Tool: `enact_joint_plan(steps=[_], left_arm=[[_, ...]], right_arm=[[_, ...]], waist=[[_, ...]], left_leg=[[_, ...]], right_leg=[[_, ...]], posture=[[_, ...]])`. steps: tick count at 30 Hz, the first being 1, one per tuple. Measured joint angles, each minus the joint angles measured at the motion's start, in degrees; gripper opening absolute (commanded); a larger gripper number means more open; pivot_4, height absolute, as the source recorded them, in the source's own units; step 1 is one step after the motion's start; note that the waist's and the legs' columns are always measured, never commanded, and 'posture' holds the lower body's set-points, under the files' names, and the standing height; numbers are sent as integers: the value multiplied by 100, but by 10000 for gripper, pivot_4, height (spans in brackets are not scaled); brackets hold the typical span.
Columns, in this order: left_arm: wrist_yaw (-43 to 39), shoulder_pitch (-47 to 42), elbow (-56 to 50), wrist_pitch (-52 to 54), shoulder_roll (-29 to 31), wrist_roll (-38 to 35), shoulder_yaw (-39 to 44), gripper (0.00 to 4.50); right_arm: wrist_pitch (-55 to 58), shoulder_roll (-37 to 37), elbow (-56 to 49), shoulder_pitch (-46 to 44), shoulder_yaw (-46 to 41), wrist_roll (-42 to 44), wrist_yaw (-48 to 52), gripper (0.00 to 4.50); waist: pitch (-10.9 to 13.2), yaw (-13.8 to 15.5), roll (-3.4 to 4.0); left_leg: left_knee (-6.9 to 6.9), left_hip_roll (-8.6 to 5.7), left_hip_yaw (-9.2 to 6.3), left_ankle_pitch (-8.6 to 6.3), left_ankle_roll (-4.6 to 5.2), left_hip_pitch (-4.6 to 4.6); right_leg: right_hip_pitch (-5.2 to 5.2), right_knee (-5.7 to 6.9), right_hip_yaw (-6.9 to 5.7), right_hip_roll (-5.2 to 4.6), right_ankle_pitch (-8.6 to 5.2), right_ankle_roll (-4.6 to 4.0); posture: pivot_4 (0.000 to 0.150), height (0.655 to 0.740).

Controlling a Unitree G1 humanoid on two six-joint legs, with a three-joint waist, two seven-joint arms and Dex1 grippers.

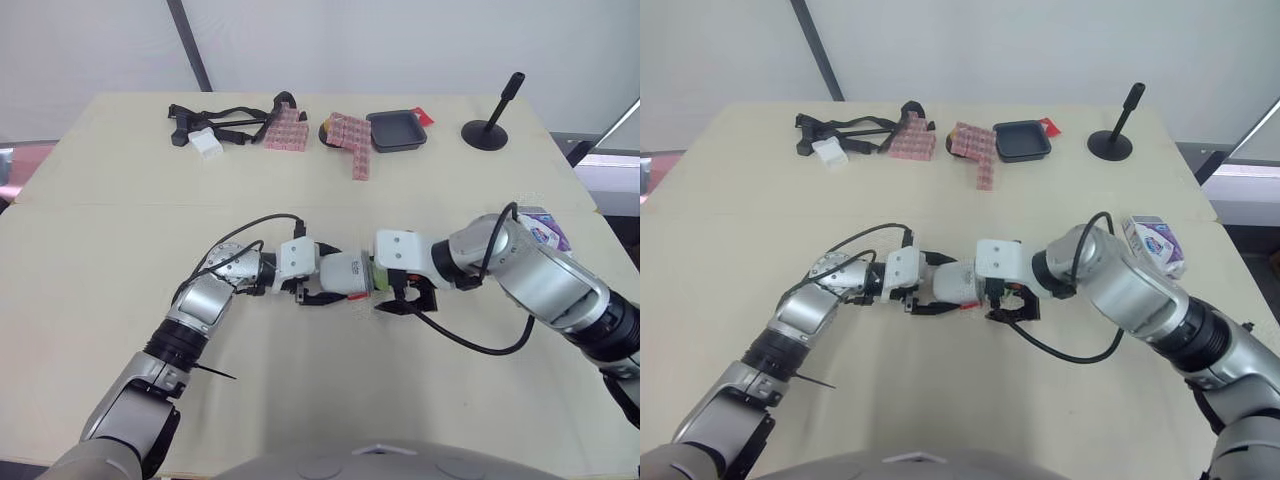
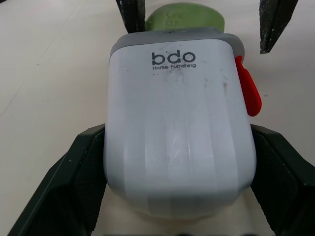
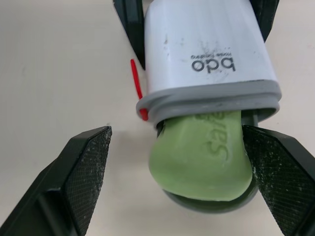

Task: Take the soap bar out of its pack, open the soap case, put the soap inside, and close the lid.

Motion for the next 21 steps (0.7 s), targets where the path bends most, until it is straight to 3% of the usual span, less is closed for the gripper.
enact_joint_plan(steps=[10,13,21], left_arm=[[-76,9,9,-8,46,3,-2,36529],[-115,10,9,-9,50,0,-2,36529],[-165,7,9,-11,84,-3,2,36529]], right_arm=[[-301,-516,269,671,-706,-30,-137,44816],[-429,-534,373,828,-831,-37,-171,37423],[-542,-365,409,952,-899,-35,-211,8782]], waist=[[0,-11,0],[0,-17,0],[0,-19,0]], left_leg=[[0,0,0,0,0,-1],[0,0,0,0,1,0],[1,1,0,1,3,0]], right_leg=[[0,-1,2,0,0,0],[0,-1,2,0,0,0],[-1,1,1,0,0,-1]], posture=[[1500,7400],[1500,7400],[1500,7400]])
